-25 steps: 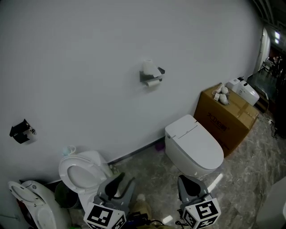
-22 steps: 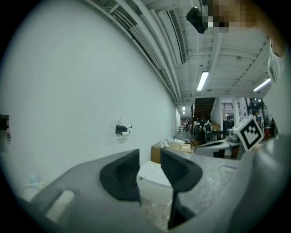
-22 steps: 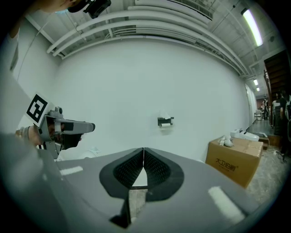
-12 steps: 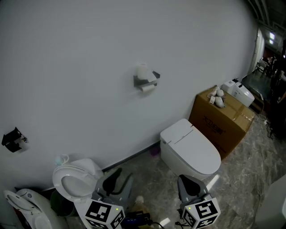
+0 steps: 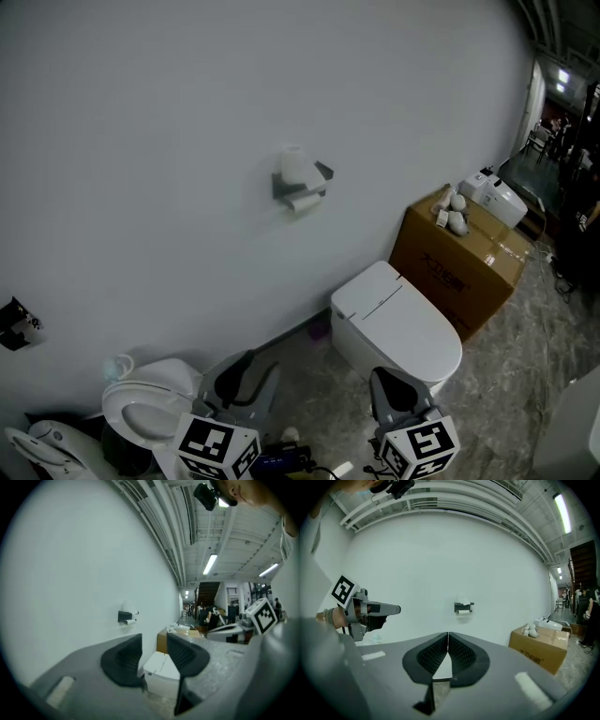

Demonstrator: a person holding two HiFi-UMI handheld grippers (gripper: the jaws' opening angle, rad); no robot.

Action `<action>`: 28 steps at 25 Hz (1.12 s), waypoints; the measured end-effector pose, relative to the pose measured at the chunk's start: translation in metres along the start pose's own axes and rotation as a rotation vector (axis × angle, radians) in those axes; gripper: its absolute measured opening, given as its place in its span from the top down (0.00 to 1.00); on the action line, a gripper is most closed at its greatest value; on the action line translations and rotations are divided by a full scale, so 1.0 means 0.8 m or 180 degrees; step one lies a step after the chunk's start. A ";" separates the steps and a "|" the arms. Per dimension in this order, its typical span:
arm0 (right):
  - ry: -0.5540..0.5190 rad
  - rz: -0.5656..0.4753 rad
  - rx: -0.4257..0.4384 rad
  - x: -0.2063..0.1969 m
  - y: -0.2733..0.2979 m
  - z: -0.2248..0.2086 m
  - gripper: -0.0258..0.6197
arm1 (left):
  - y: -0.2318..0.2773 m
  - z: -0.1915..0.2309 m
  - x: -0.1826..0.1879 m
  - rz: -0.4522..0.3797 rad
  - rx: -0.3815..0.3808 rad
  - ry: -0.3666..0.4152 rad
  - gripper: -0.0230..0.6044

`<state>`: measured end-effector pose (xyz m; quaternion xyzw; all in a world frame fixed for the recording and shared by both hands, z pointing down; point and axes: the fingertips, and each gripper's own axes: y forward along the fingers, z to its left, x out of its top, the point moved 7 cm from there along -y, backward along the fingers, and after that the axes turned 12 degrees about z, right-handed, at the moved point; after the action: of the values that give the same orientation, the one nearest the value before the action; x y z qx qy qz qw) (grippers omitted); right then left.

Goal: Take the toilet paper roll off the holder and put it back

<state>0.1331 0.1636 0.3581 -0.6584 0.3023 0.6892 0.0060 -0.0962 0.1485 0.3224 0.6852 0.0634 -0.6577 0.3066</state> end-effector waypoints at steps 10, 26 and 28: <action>0.0042 0.0036 -0.0119 0.051 0.088 -0.010 0.95 | 0.075 0.084 0.034 -0.0032 -0.0115 0.0124 0.70; 0.0040 0.0024 -0.0218 0.096 0.183 -0.008 0.95 | 0.147 0.176 0.070 -0.0058 -0.0270 0.0161 0.69; 0.0051 0.0025 -0.0219 0.098 0.189 -0.006 0.95 | 0.153 0.184 0.073 -0.0061 -0.0286 0.0142 0.69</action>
<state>0.0652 0.0075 0.3486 -0.6625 0.2811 0.6939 -0.0218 -0.1563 -0.0423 0.3166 0.6846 0.1062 -0.6416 0.3293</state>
